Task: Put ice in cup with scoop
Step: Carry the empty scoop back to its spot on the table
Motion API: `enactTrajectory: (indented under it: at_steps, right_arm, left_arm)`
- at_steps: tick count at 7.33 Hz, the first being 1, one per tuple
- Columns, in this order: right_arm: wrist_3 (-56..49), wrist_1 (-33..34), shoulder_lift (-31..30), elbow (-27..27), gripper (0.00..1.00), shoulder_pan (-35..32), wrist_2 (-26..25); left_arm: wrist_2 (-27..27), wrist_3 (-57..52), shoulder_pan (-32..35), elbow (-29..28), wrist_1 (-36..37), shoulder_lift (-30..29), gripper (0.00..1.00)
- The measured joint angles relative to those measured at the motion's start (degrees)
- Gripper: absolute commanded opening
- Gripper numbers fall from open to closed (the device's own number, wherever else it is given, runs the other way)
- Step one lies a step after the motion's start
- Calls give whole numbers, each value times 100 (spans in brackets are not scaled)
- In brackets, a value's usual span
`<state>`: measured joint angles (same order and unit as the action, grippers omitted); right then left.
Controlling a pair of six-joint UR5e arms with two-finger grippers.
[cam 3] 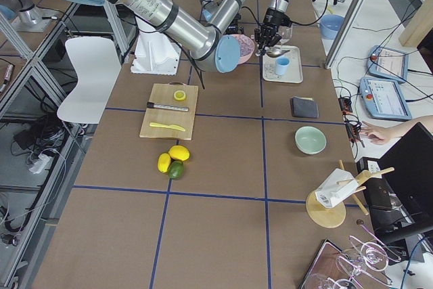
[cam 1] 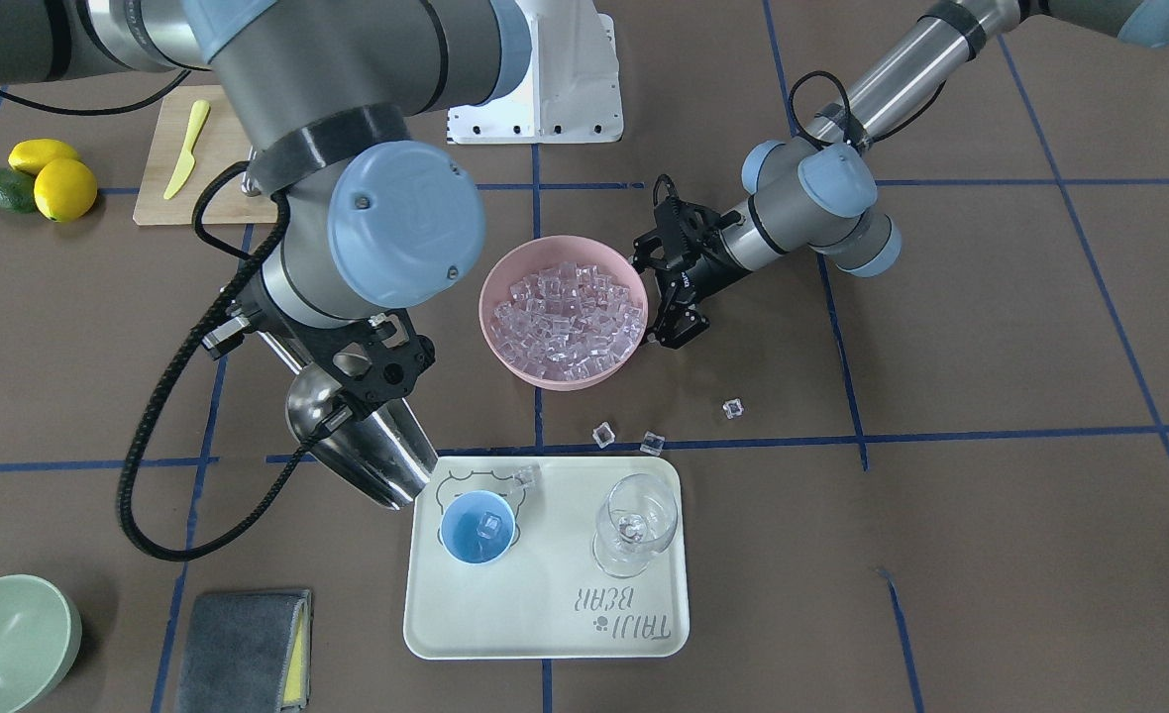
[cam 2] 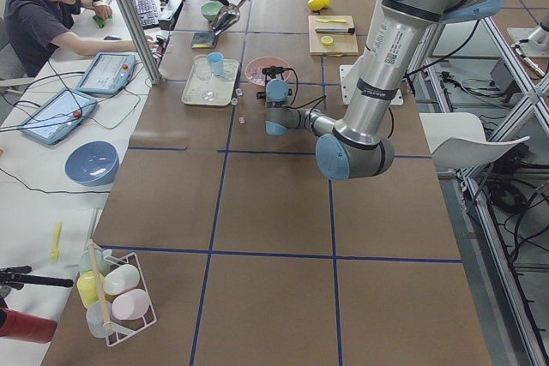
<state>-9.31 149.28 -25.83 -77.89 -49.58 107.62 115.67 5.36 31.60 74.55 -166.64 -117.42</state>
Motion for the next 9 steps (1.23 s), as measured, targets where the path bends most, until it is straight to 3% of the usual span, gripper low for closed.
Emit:
enactTrajectory:
  at_steps: [3,6,9]
  right_arm:
    - [1087,-200,-935,-1232,0,-337,1038]
    - [2553,-1212,-2735,-2838,0,-487,1943]
    - [3200,-1415,-3862,-3627,0,-511,2385]
  left_arm:
    - [0,-2,11,20,-13,8,100]
    - [-2,-14,12,24,-29,16,100]
    - [-6,-17,5,32,-35,10,100]
